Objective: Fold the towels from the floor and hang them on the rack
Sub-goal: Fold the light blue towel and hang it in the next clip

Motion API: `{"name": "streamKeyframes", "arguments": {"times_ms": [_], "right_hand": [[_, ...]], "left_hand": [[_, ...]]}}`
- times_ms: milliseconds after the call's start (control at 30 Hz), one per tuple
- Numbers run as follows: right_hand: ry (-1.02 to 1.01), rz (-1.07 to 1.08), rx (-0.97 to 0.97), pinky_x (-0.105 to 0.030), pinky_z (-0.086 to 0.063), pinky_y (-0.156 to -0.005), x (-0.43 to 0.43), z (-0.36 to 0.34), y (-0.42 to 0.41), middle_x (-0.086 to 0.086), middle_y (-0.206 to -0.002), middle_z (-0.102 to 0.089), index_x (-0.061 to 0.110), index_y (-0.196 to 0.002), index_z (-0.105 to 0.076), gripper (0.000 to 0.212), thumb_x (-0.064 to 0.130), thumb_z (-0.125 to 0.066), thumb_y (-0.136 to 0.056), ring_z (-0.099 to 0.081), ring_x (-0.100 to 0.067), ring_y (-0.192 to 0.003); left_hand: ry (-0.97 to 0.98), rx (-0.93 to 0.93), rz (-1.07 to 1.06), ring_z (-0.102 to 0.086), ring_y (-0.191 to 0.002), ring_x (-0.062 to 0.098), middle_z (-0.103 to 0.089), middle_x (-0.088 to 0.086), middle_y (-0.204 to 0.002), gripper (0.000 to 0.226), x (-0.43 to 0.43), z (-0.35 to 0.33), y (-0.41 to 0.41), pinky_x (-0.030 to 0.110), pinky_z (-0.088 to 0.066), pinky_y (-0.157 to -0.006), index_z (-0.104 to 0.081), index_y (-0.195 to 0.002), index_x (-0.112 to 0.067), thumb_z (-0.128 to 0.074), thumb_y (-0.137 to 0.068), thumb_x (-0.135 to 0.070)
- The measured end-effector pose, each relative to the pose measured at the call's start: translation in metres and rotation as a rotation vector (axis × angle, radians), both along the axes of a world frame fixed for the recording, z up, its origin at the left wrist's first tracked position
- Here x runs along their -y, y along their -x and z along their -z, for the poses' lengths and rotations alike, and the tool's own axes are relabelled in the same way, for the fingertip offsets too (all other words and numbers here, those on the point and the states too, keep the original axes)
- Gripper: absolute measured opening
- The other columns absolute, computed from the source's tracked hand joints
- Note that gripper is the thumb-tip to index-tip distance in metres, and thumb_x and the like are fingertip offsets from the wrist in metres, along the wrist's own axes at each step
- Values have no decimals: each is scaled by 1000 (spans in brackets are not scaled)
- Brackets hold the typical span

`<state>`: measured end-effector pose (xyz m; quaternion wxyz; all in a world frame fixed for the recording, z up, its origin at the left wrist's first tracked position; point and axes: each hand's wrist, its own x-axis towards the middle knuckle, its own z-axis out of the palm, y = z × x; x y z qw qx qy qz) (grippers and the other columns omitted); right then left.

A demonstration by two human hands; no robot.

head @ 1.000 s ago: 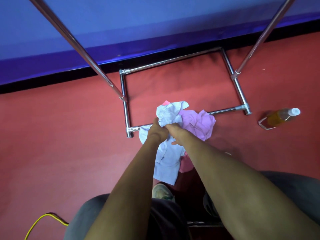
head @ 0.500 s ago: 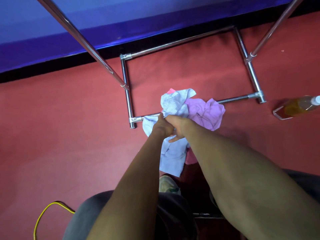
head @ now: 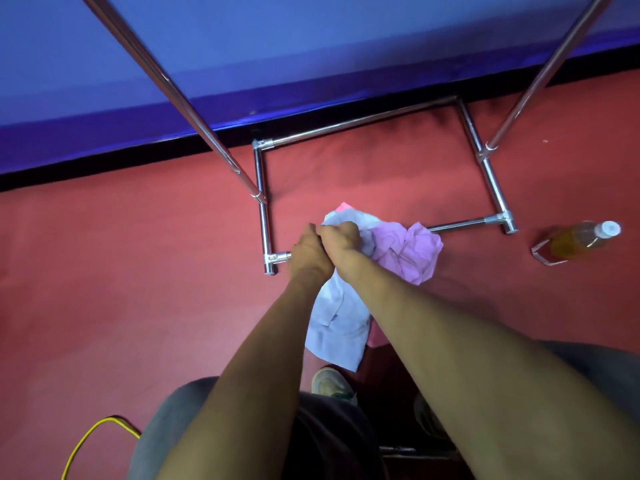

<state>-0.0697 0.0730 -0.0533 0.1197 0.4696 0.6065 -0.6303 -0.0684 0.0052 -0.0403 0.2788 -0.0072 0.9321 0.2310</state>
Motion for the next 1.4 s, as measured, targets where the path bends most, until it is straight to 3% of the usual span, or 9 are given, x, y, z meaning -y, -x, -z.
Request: {"name": "streamKeyframes", "arguments": {"times_ms": [133, 367, 500, 667, 900, 1033, 1133, 1233, 1400], "right_hand": [[-125, -82, -118, -35, -53, -80, -9, -66, 0, -14, -89, -74, 1, -88, -70, 17, 17, -66, -82, -70, -27, -91], [-207, -179, -309, -43, -60, -81, -46, -192, -15, -10, -82, -77, 5, -84, -80, 41, 32, -76, -53, -74, -28, -88], [-259, -244, -381, -25, -48, -69, -50, -283, -35, -1, -80, -70, 11, -84, -77, 18, 26, -73, -74, -64, -17, -80], [-389, -260, -594, -37, -50, -104, -48, -365, -68, -8, -111, -76, 12, -104, -79, 35, 3, -58, -78, -67, -20, -112], [-525, -315, -876, -45, -54, -99, -52, -428, -97, -4, -103, -77, 30, -93, -72, 46, -5, -54, -70, -71, -21, -103], [-565, -333, -980, -43, -52, -101, -50, -468, -125, -8, -110, -71, 15, -106, -65, 36, -11, -59, -82, -66, -21, -102], [-625, -443, -915, -26, -55, -84, -46, -494, -145, -3, -106, -66, 10, -122, -59, 37, 3, -64, -86, -64, -18, -100], [-587, -456, -685, -33, -60, -61, -49, -518, -160, -3, -87, -67, 16, -110, -61, 41, 32, -74, -75, -65, -20, -77], [-746, -806, -262, -48, -62, -76, -64, -556, -196, -12, -84, -63, 5, -103, -64, 20, 15, -70, -86, -64, -23, -66]], "left_hand": [[-171, -77, -30, -57, -76, 22, -57, -1, -87, 28, -2, -62, -3, 25, -38, -59, -44, -119, -14, -58, -96, -21], [-349, -245, -55, -70, -91, 26, -76, 16, -98, 18, -13, -179, 1, 27, -43, -69, -75, -99, -10, -74, -81, -10], [-428, -352, -22, -65, -89, 25, -73, 13, -96, 14, -18, -256, -12, 30, -41, -69, -66, -88, -15, -66, -81, -28], [-480, -345, -89, -66, -104, 35, -71, 21, -108, 36, -22, -328, -30, 36, -43, -72, -68, -104, -3, -60, -86, -33], [-758, -400, -179, -54, -80, 22, -56, 8, -80, 19, -24, -408, -57, 30, -37, -54, -54, -73, -9, -58, -92, -12], [-919, -408, -169, -59, -77, 21, -64, 10, -80, 17, -21, -443, -71, 25, -44, -56, -71, -88, -5, -55, -94, -7], [-1017, -422, -144, -62, -72, 20, -66, 14, -87, 20, -24, -477, -89, 23, -50, -55, -72, -100, 0, -53, -96, -4], [-1064, -483, -151, -65, -84, 25, -65, 12, -82, 19, -23, -515, -99, 33, -56, -79, -65, -83, -10, -54, -98, -13], [-974, -616, -52, -55, -81, 24, -61, 11, -87, 15, -5, -559, -109, 32, -44, -68, -58, -88, -14, -48, -96, -21]]}}
